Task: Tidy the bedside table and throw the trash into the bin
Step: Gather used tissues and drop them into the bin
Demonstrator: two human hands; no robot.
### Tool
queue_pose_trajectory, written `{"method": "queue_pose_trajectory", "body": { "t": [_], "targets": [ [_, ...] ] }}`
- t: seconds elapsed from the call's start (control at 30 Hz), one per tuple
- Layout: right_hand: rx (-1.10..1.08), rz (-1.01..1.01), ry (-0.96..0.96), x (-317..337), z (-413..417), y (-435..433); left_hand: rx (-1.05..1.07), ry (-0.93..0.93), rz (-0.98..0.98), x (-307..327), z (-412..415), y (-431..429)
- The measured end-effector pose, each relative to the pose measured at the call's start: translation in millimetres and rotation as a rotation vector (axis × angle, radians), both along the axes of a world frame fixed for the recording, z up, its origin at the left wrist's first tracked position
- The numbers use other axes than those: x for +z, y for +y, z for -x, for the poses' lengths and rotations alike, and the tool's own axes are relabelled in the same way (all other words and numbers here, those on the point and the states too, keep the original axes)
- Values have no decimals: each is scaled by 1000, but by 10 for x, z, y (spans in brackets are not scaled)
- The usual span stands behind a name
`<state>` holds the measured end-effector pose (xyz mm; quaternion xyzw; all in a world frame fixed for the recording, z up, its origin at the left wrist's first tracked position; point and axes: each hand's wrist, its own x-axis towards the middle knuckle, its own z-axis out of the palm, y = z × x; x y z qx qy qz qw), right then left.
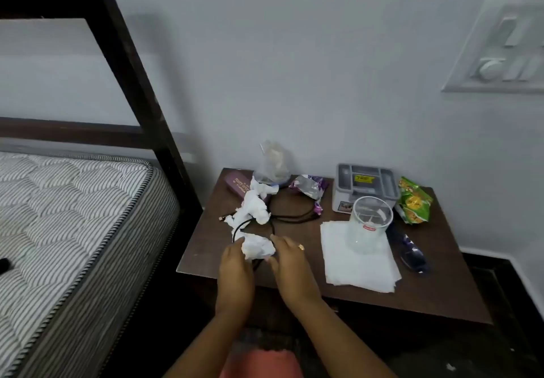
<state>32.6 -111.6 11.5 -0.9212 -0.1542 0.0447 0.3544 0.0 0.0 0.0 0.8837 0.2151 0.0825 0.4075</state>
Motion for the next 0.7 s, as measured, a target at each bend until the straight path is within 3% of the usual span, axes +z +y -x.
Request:
{"method": "queue_pose_trajectory", "body": {
  "t": [0.2, 0.37, 0.7],
  "targets": [
    [54, 63, 105, -267, -303, 281, 47, 80, 67, -245, -200, 128],
    [30, 47, 44, -276, -302, 394, 111, 71, 114, -345, -355, 157],
    [11, -213, 24, 42, -115, 34, 116, -74, 437, 130, -108, -90]
  ]
}}
